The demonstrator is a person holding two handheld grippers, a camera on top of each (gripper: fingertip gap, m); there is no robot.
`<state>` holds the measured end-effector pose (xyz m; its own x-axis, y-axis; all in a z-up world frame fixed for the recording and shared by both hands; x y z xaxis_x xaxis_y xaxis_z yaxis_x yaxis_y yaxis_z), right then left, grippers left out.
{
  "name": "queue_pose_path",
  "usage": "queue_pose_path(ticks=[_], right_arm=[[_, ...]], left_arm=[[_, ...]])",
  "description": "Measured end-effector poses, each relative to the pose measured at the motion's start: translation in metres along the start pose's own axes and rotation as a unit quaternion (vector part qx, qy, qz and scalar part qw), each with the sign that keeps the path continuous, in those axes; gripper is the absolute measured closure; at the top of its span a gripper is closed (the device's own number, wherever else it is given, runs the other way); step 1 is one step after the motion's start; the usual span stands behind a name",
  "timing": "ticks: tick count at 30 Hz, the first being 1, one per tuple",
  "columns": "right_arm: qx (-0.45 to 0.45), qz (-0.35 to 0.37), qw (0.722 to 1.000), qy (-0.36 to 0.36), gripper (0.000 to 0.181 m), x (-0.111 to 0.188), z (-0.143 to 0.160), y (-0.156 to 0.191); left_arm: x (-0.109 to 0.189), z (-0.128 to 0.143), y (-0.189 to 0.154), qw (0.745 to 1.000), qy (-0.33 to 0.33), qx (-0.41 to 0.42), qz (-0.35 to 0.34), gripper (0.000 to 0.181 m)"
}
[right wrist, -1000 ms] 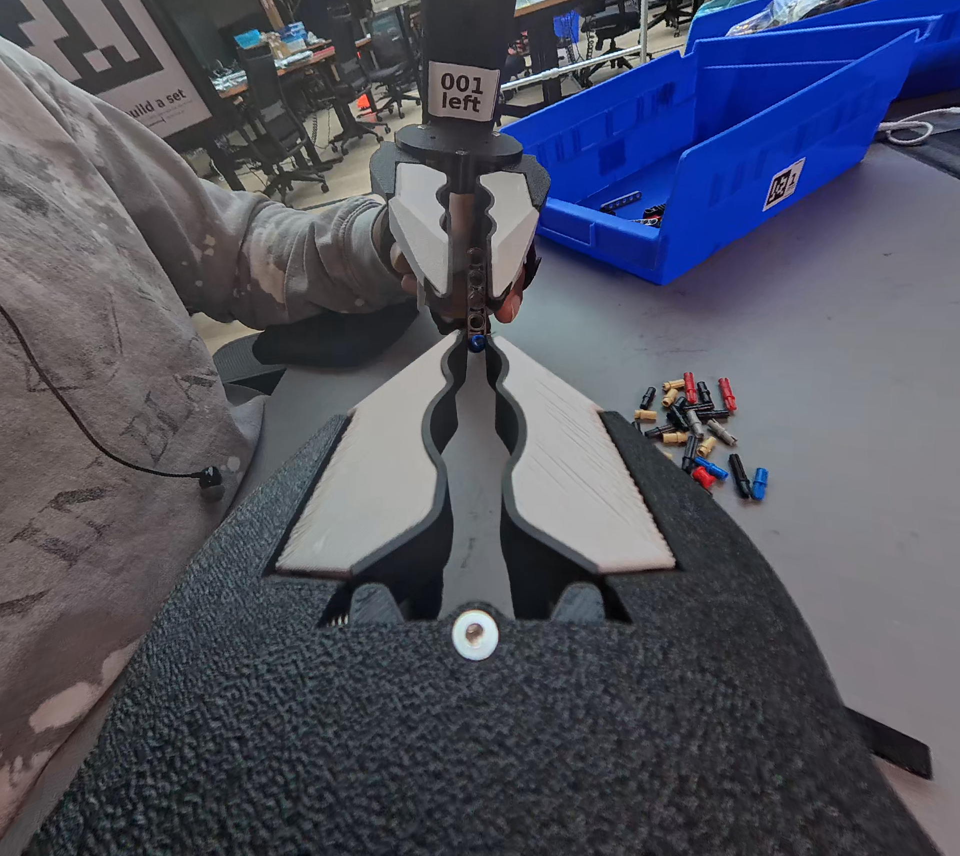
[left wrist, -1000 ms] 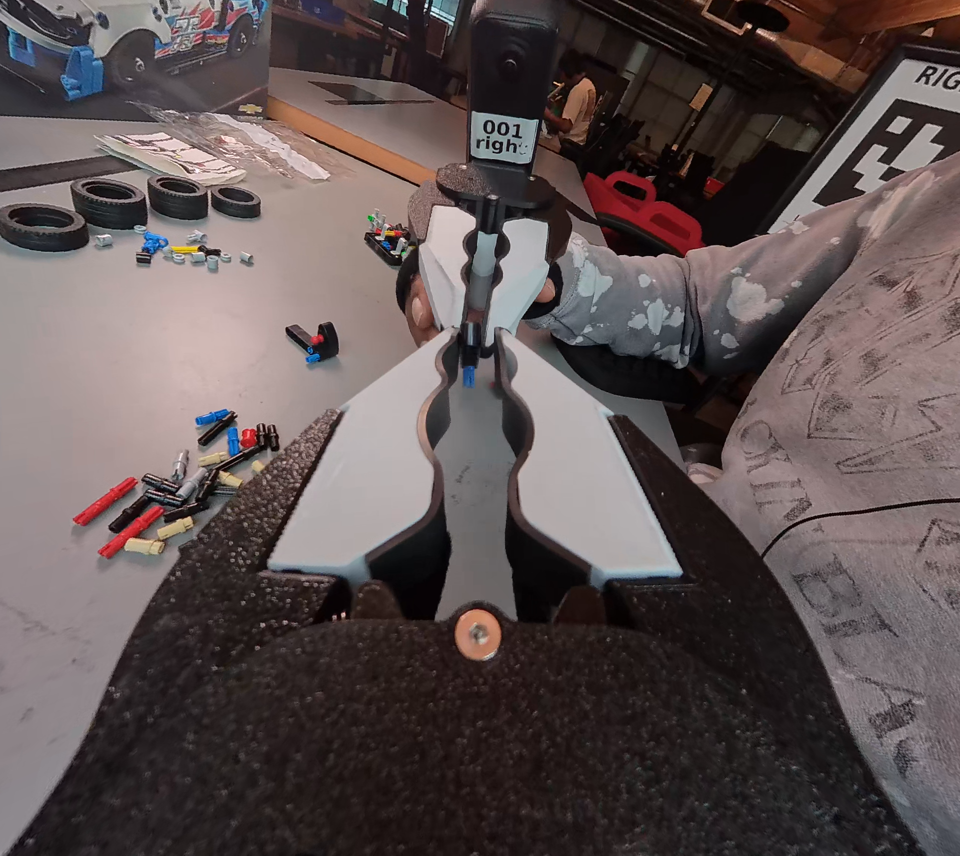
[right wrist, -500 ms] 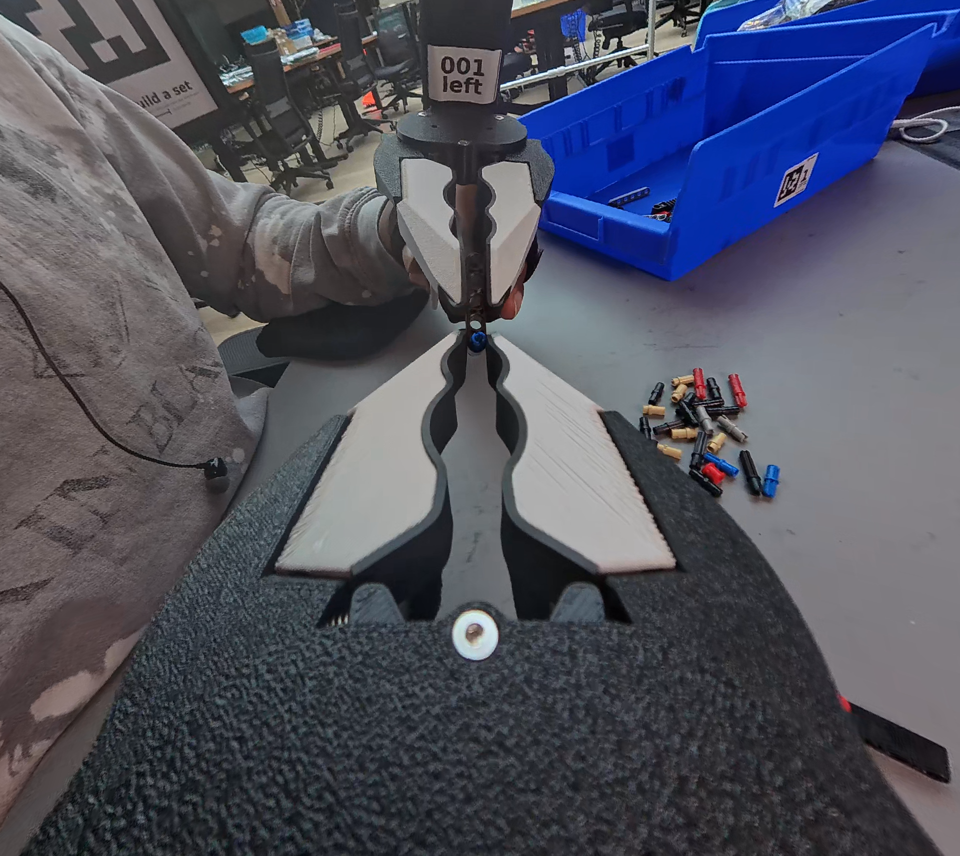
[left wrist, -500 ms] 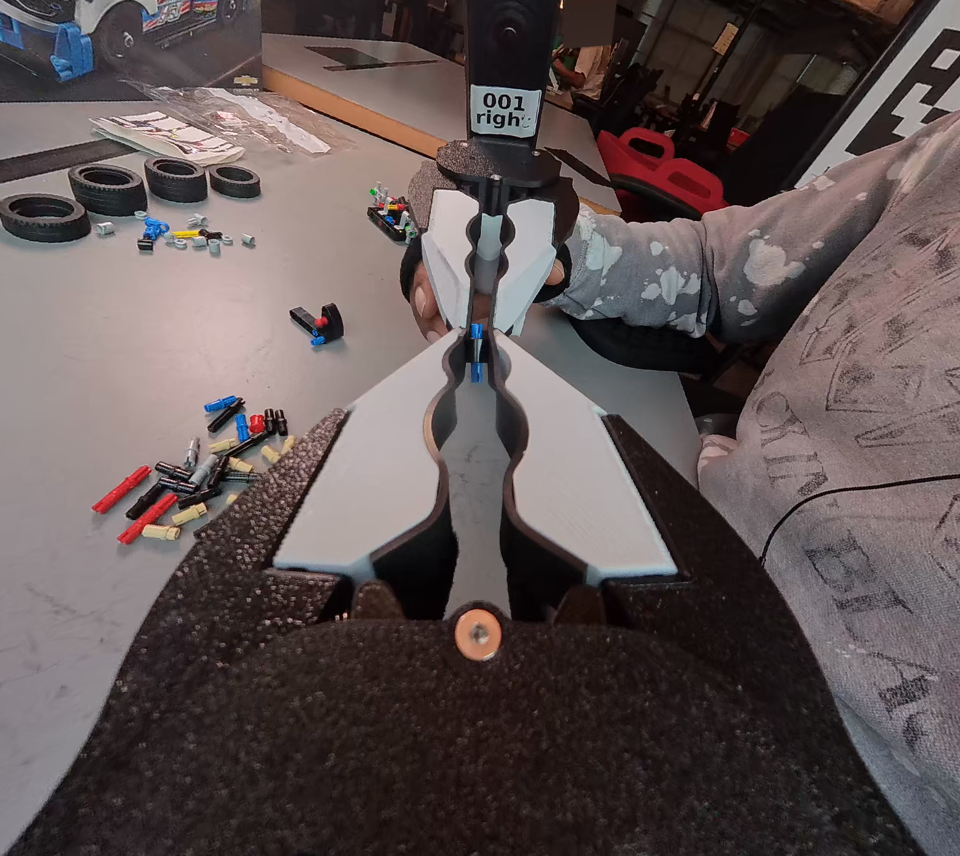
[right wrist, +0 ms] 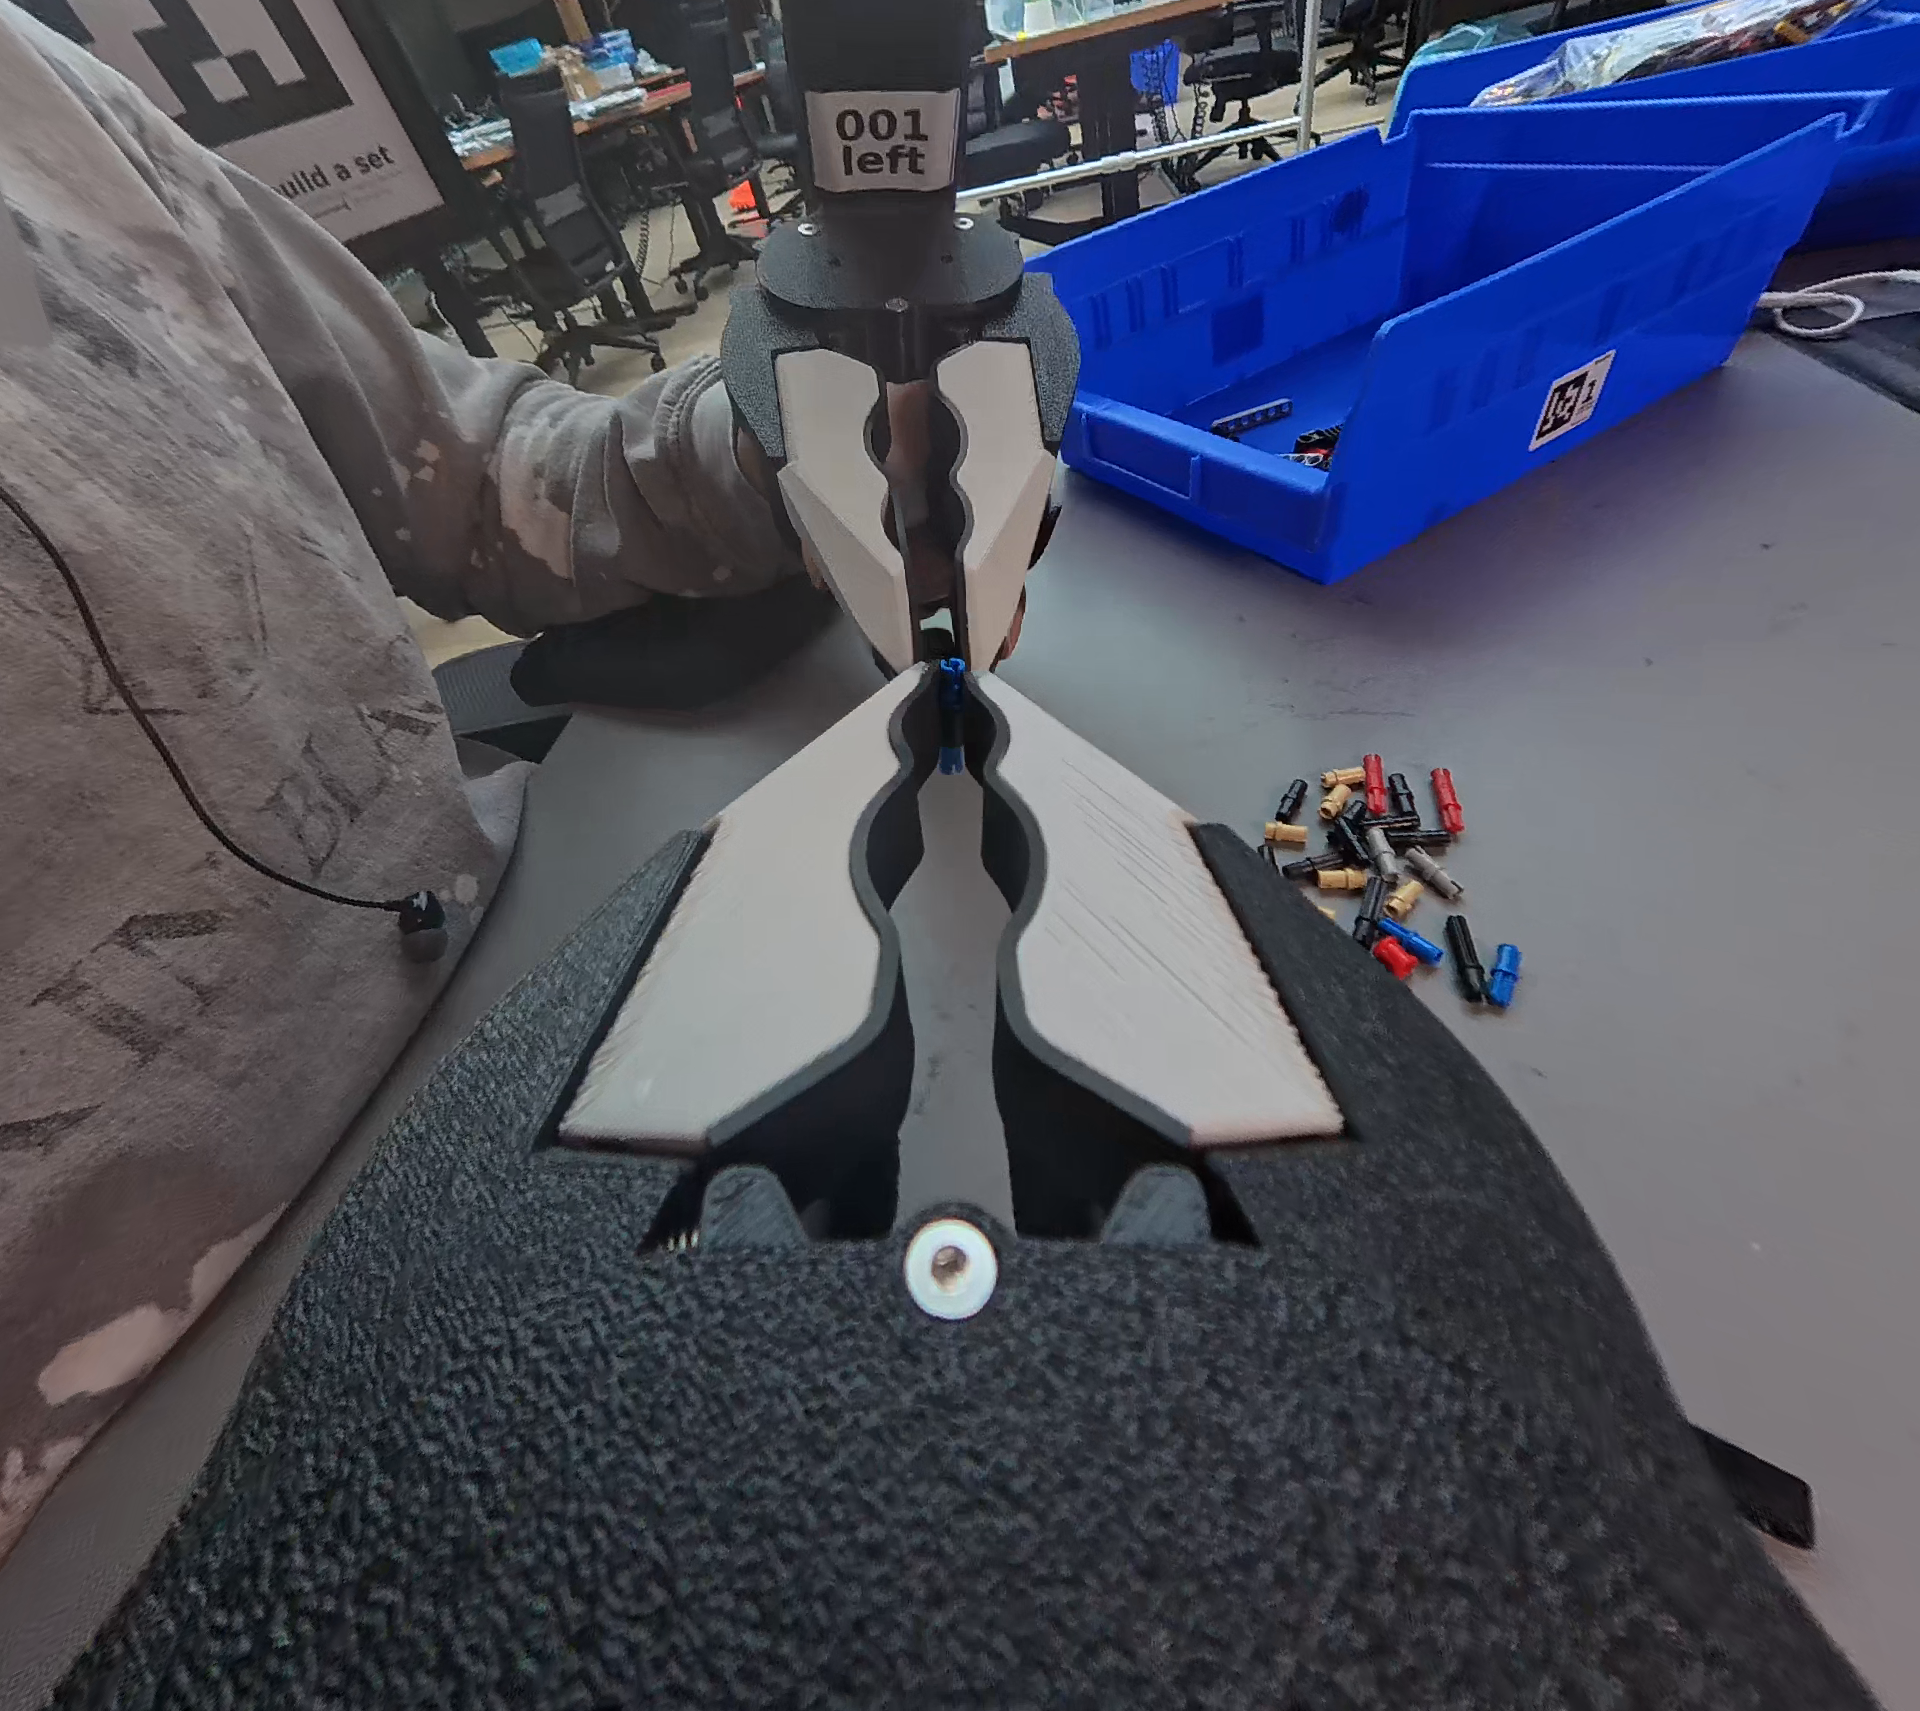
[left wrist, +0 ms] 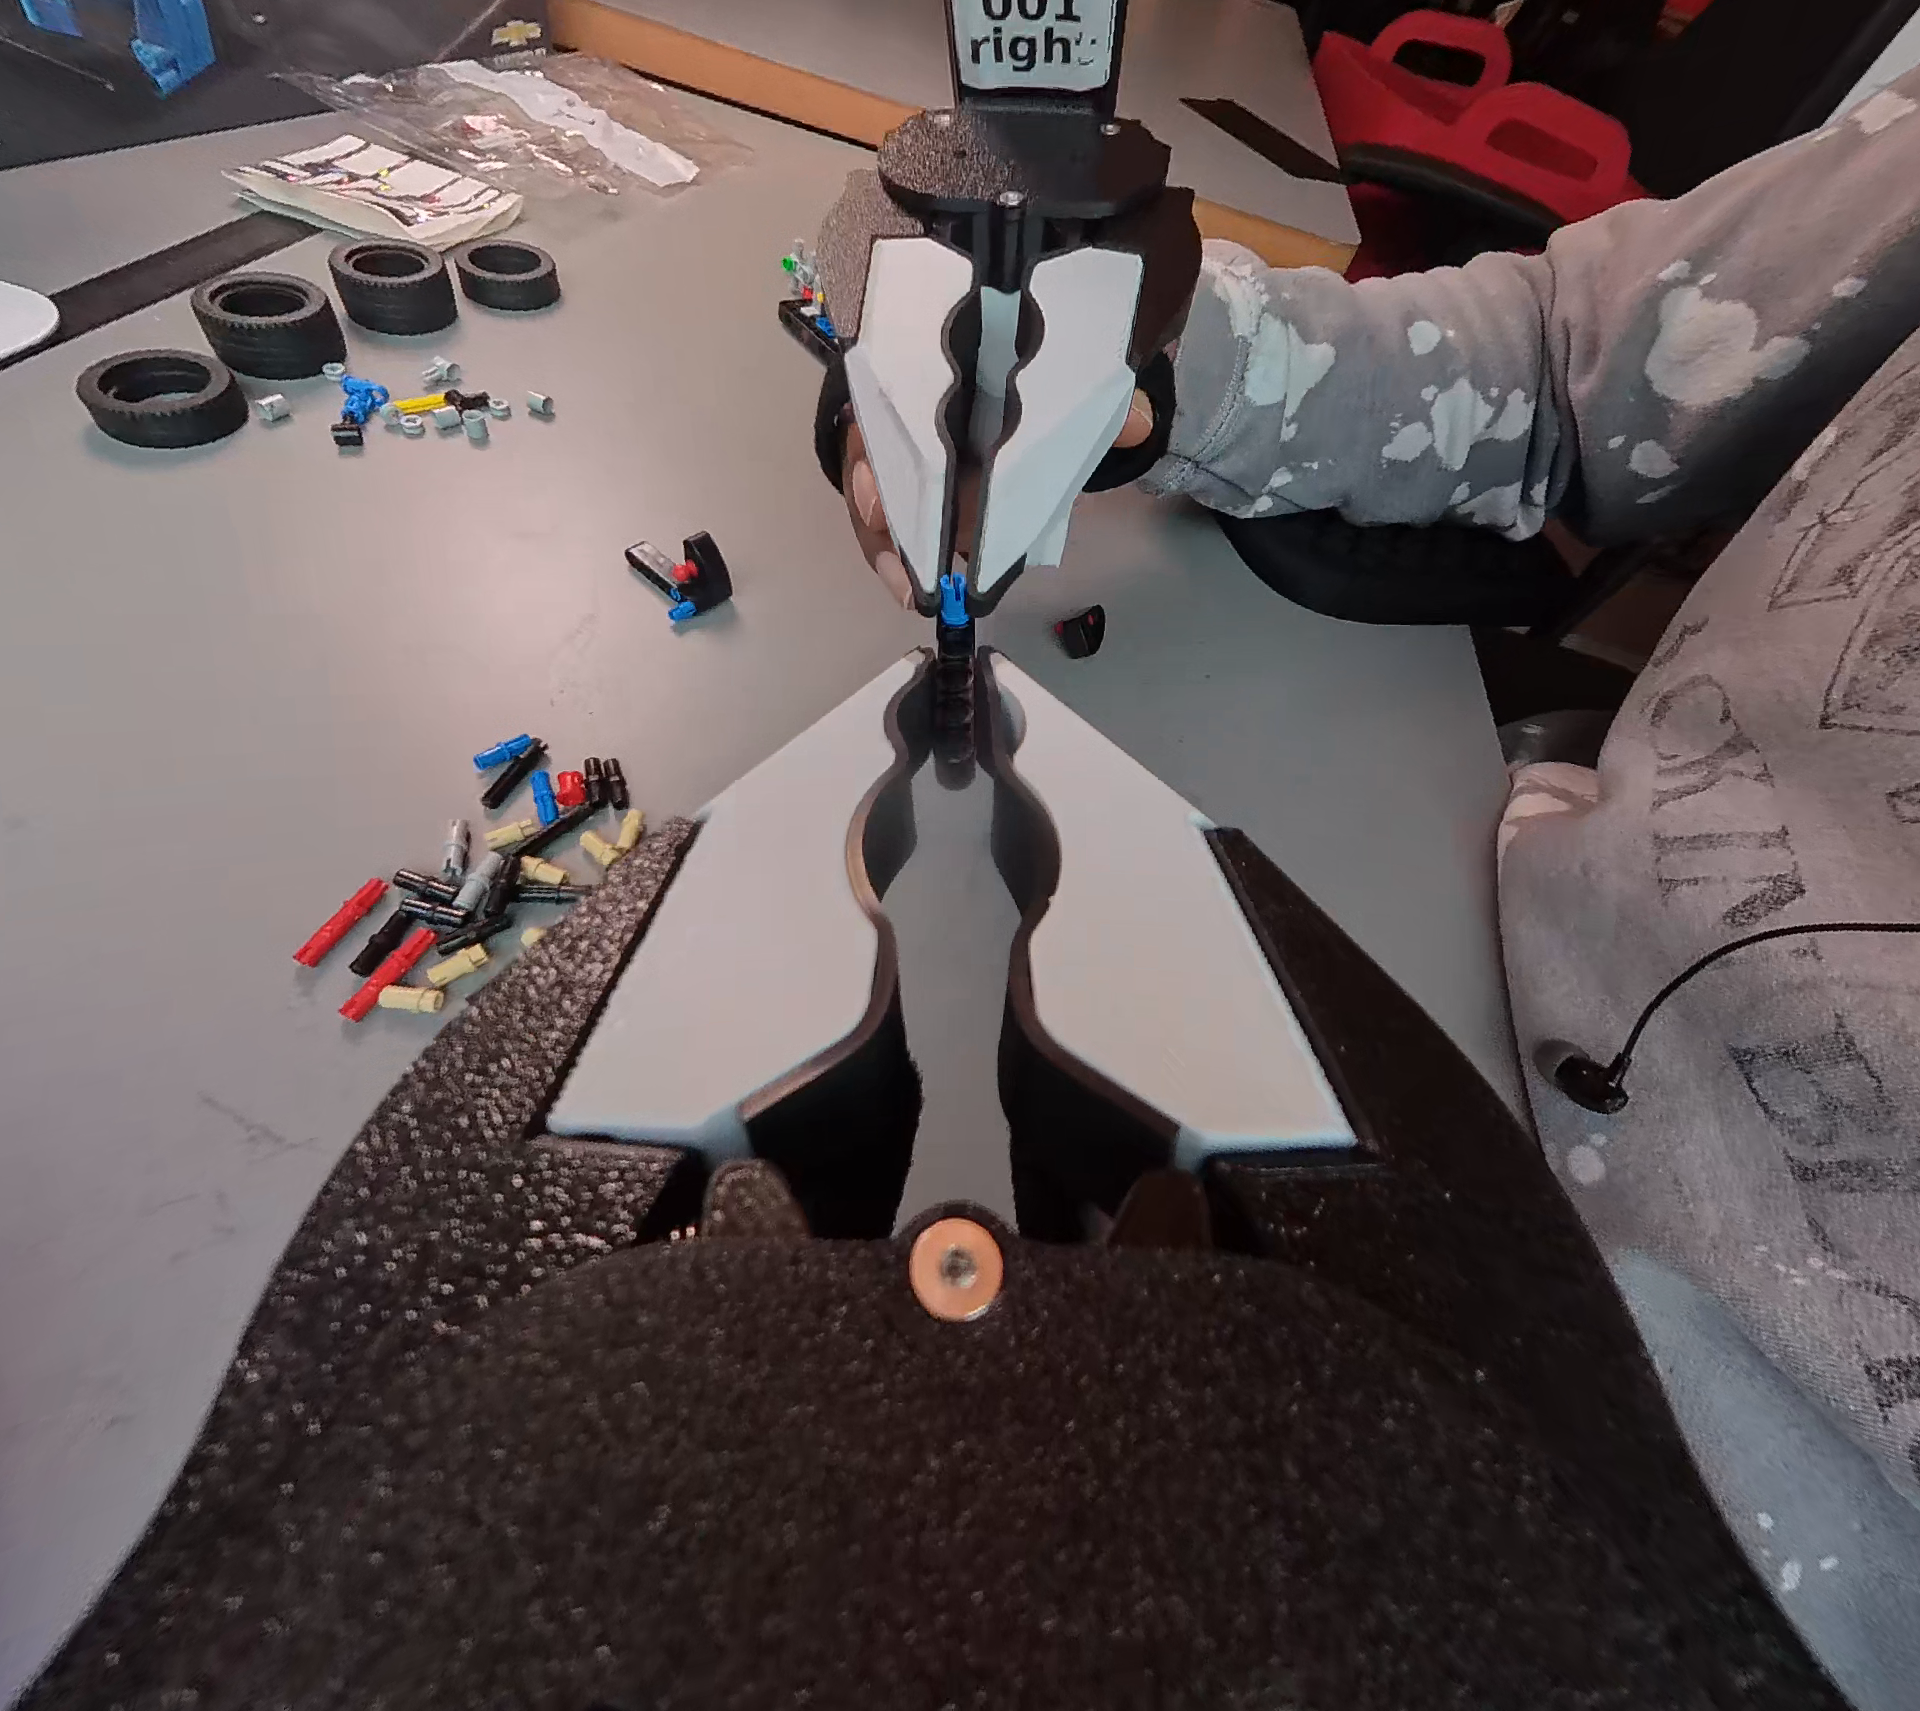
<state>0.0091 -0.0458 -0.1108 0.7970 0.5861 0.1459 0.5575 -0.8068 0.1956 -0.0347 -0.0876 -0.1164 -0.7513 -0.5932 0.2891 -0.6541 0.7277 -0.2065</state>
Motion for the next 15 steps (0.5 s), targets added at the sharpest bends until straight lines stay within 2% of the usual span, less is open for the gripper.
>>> queue_pose_path(ticks=[3, 7, 9, 12, 14, 15], right_arm=[[0.010, -0.002, 1.000, 0.023, 0.179, -0.004, 0.007, 0.000], [-0.008, -0.007, 1.000, 0.016, 0.180, -0.004, 0.006, -0.001], [-0.026, -0.009, 1.000, -0.007, 0.181, -0.003, 0.000, -0.003], [-0.061, -0.009, 0.993, -0.096, 0.181, 0.008, -0.021, -0.010], [-0.077, -0.008, 0.988, -0.130, 0.181, 0.012, -0.027, -0.011], [-0.078, -0.005, 0.988, -0.130, 0.181, 0.012, -0.027, -0.011]], left_arm=[[-0.006, 0.011, 0.000, 0.999, 0.034, 0.009, -0.004, 0.174], [-0.009, 0.011, 0.001, 0.999, 0.045, 0.007, -0.011, 0.175], [-0.008, 0.008, 0.001, 1.000, 0.015, 0.007, -0.008, 0.174], [-0.001, -0.006, 0.006, 0.997, -0.056, 0.057, 0.011, 0.173], [-0.001, -0.011, 0.005, 0.994, -0.074, 0.080, 0.025, 0.158], [-0.002, -0.011, 0.005, 0.994, -0.071, 0.079, 0.026, 0.175]])
Point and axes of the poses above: each gripper's, where its closed fingertips meet, x back along the fingers, z out of its underside, y = z × x across the jaws, the point moved 3 cm from there along x, back along the fingers, and after that the axes turned 1 degree about -y, right-handed, at the moved point
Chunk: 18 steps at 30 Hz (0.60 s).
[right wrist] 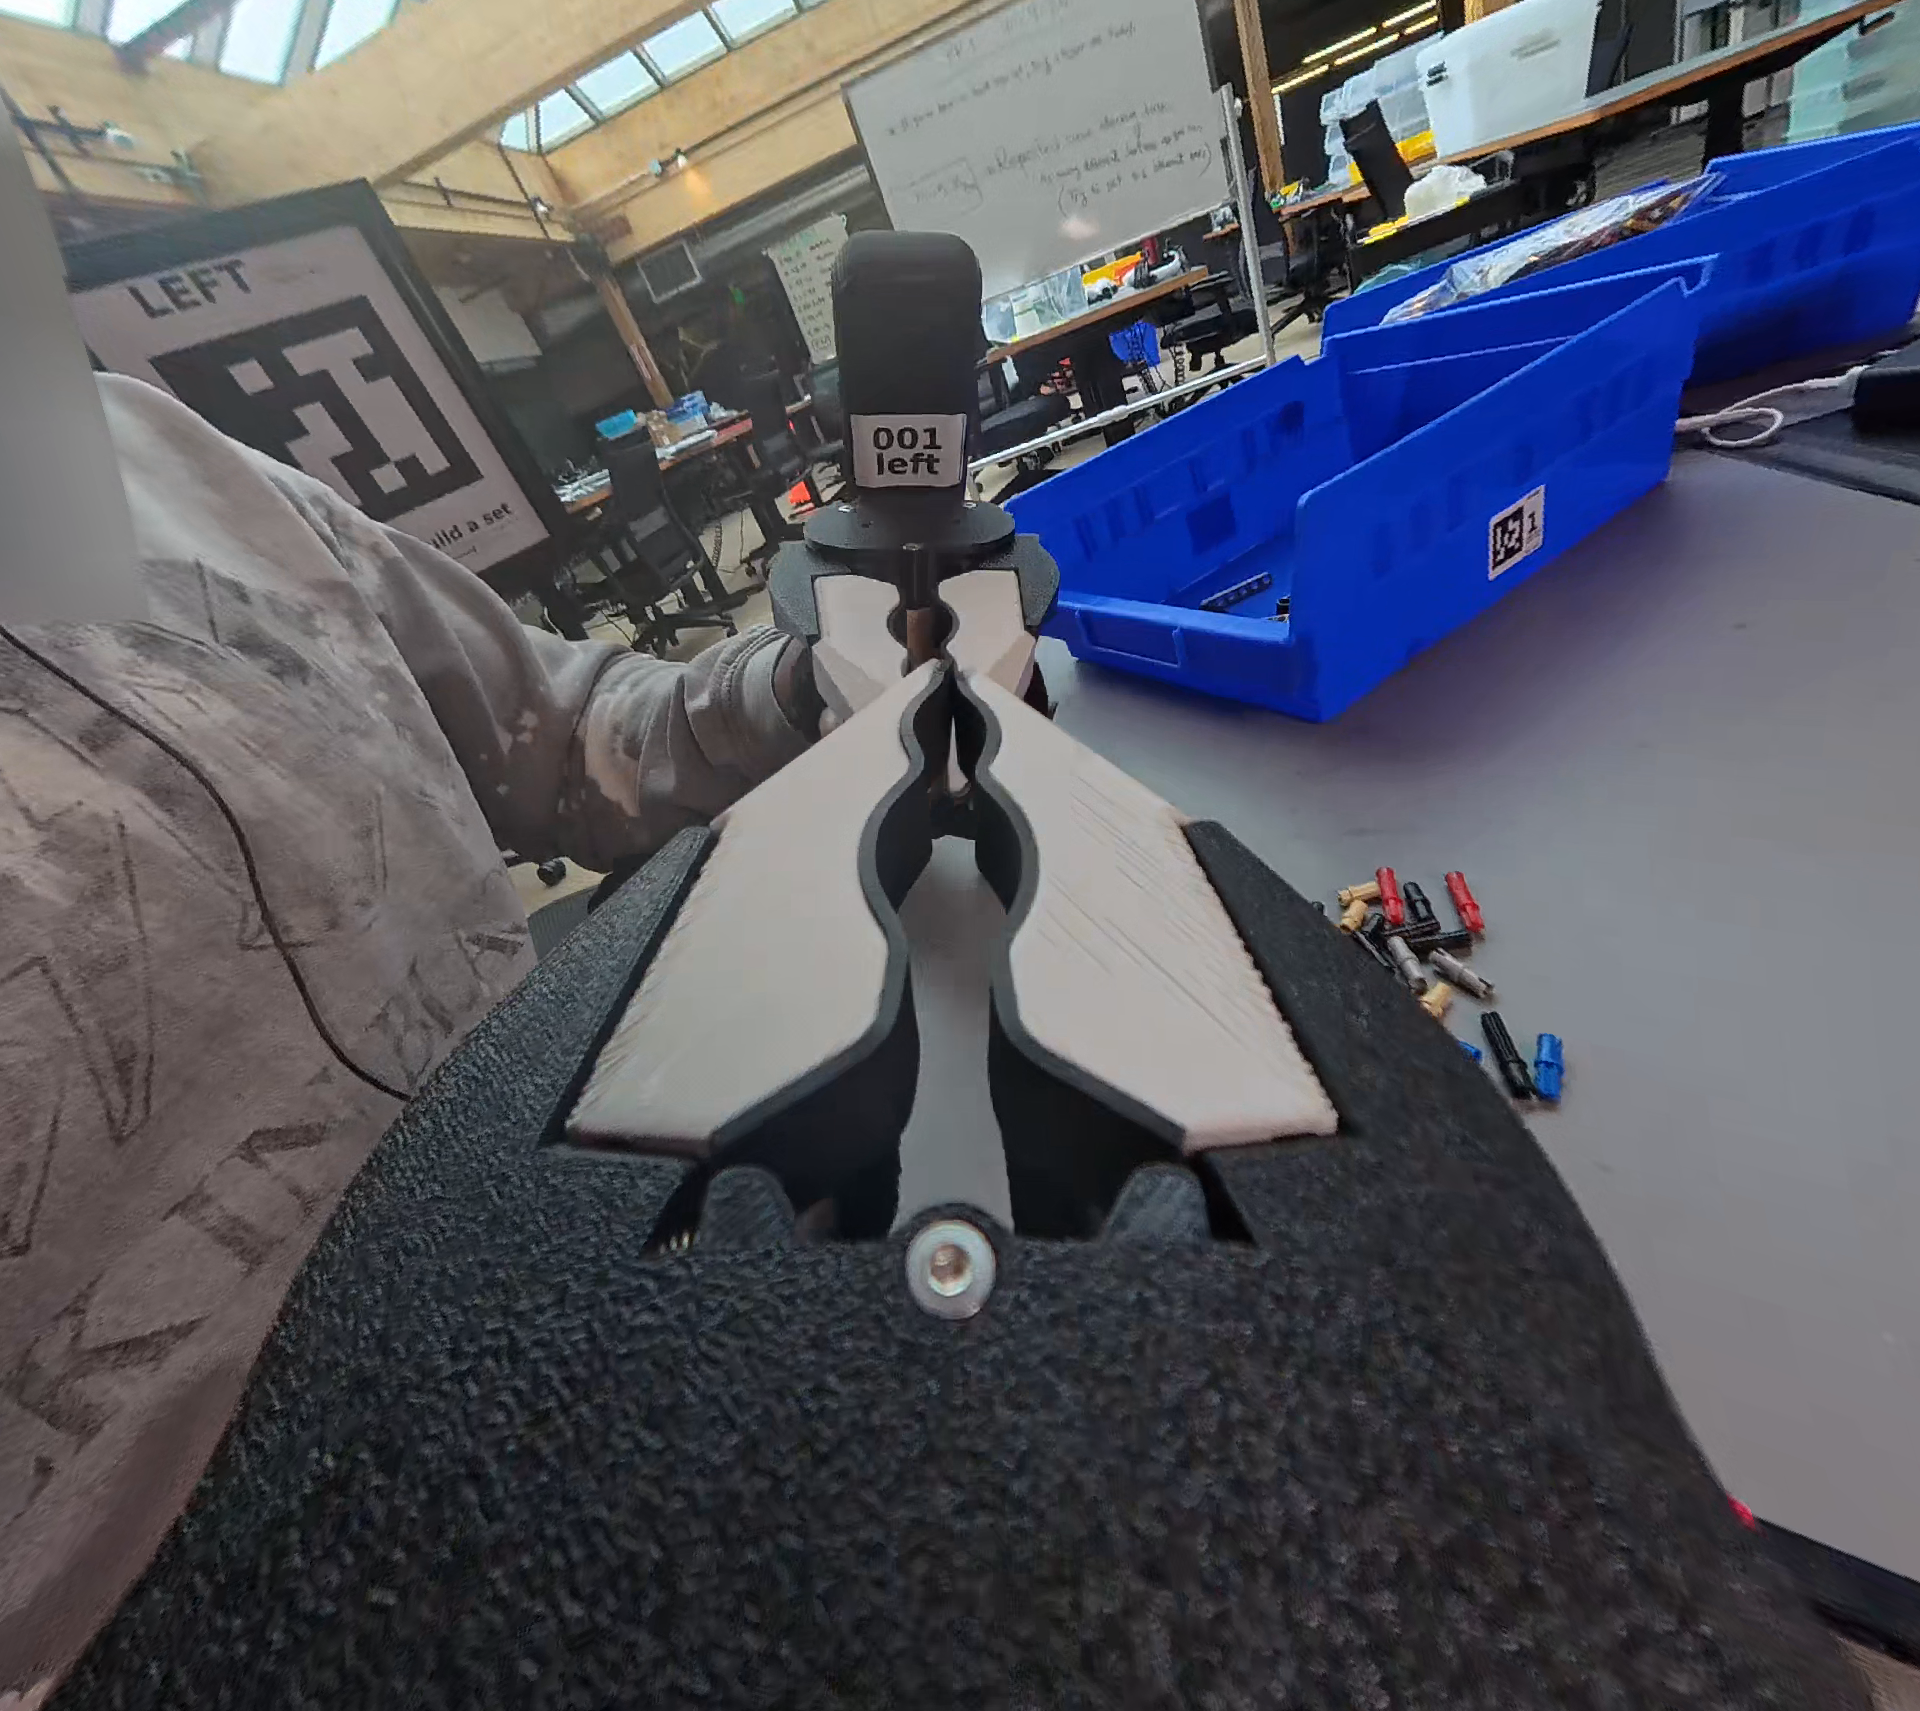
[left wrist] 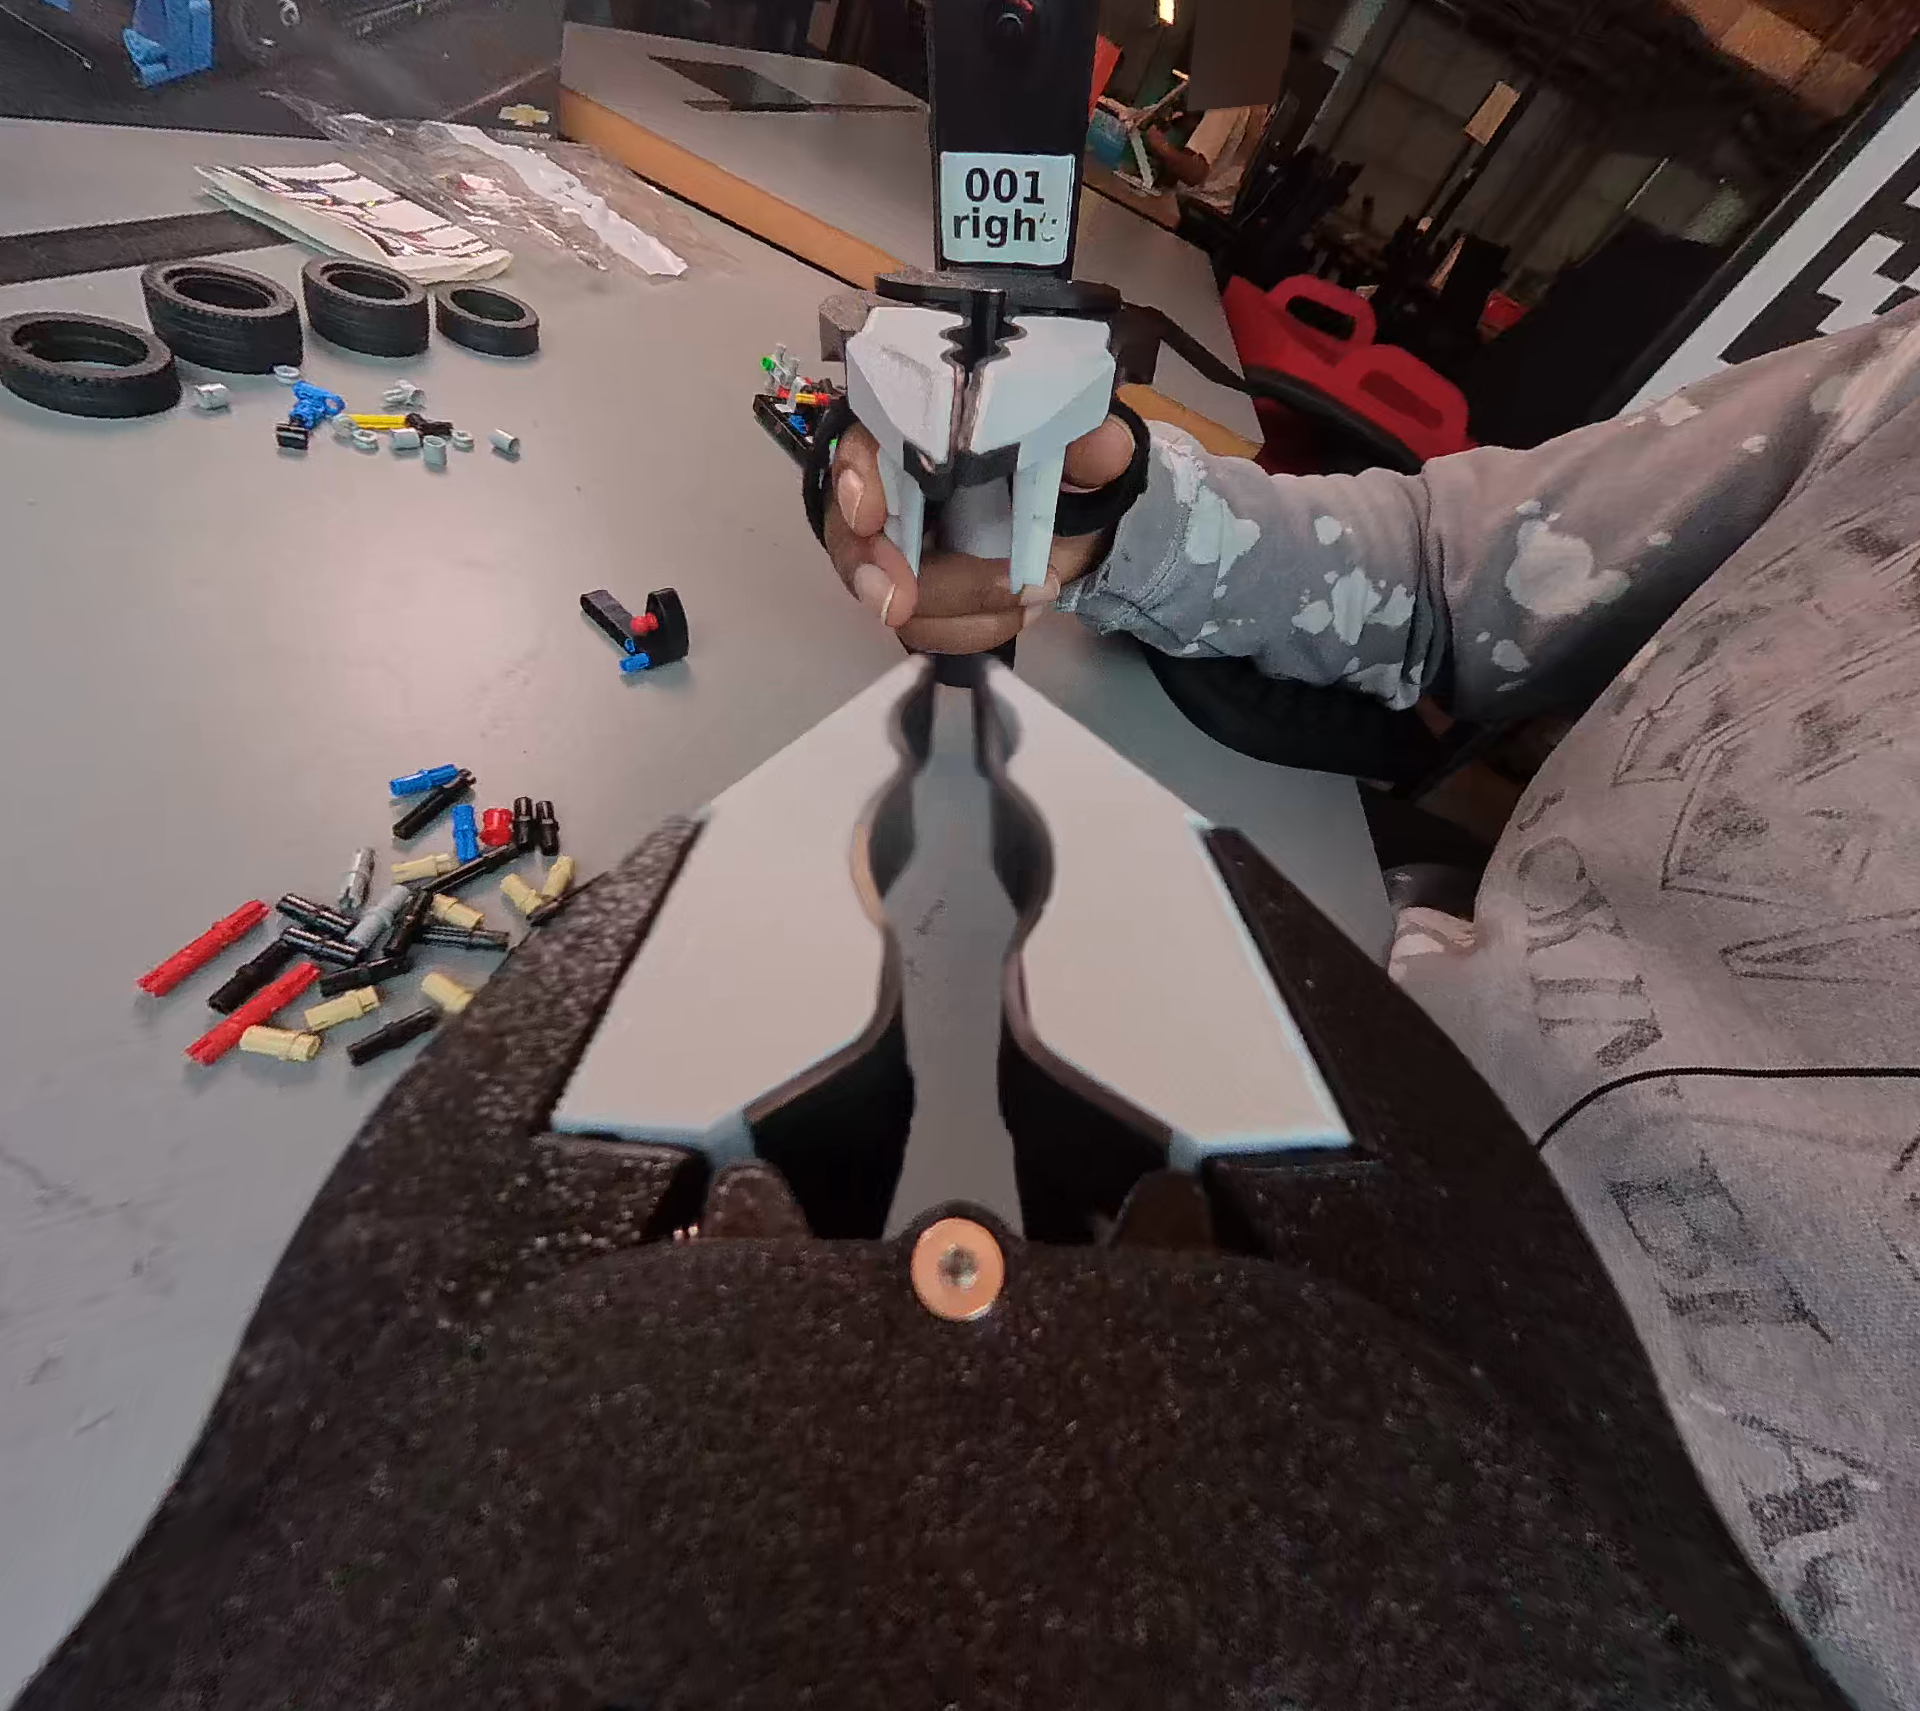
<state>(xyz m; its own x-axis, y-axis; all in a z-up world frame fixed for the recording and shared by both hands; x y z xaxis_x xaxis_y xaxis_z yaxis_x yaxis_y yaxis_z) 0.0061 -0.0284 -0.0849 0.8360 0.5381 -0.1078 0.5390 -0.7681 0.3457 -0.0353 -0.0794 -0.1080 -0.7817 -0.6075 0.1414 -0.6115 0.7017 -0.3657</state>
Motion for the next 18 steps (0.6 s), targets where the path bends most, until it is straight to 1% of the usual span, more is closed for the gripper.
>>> queue_pose_path(ticks=[1, 3, 4, 7, 8, 10, 12, 14, 16, 18], right_arm=[[0.007, 0.009, 1.000, 0.011, 0.181, 0.000, 0.002, -0.001], [0.044, 0.031, 0.997, 0.047, 0.181, 0.001, 0.007, -0.004], [0.064, 0.048, 0.994, 0.077, 0.181, 0.003, 0.013, -0.007], [0.111, 0.090, 0.975, 0.172, 0.177, 0.008, 0.033, -0.018], [0.120, 0.100, 0.966, 0.206, 0.173, 0.010, 0.042, -0.021], [0.130, 0.106, 0.954, 0.249, 0.168, 0.009, 0.056, -0.022], [0.138, 0.106, 0.947, 0.272, 0.166, 0.006, 0.064, -0.022], [0.140, 0.101, 0.943, 0.284, 0.165, 0.006, 0.068, -0.021], [0.136, 0.102, 0.944, 0.283, 0.165, 0.006, 0.069, -0.022], [0.131, 0.104, 0.944, 0.285, 0.165, 0.007, 0.071, -0.023]], left_arm=[[-0.001, 0.002, 0.000, 1.000, 0.007, -0.010, -0.007, 0.181], [-0.002, 0.008, 0.003, 0.998, 0.037, -0.047, -0.034, 0.181], [-0.001, 0.008, 0.006, 0.996, 0.041, -0.056, -0.048, 0.181], [0.010, 0.004, 0.021, 0.996, 0.030, -0.033, -0.078, 0.181], [0.015, 0.006, 0.028, 0.994, 0.041, -0.035, -0.097, 0.181], [0.021, 0.016, 0.040, 0.986, 0.092, -0.049, -0.130, 0.174], [0.023, 0.032, 0.045, 0.975, 0.158, -0.064, -0.142, 0.167], [0.025, 0.046, 0.043, 0.965, 0.212, -0.078, -0.133, 0.159], [0.026, 0.059, 0.041, 0.958, 0.252, -0.069, -0.118, 0.152], [0.027, 0.067, 0.040, 0.952, 0.275, -0.068, -0.113, 0.153]])
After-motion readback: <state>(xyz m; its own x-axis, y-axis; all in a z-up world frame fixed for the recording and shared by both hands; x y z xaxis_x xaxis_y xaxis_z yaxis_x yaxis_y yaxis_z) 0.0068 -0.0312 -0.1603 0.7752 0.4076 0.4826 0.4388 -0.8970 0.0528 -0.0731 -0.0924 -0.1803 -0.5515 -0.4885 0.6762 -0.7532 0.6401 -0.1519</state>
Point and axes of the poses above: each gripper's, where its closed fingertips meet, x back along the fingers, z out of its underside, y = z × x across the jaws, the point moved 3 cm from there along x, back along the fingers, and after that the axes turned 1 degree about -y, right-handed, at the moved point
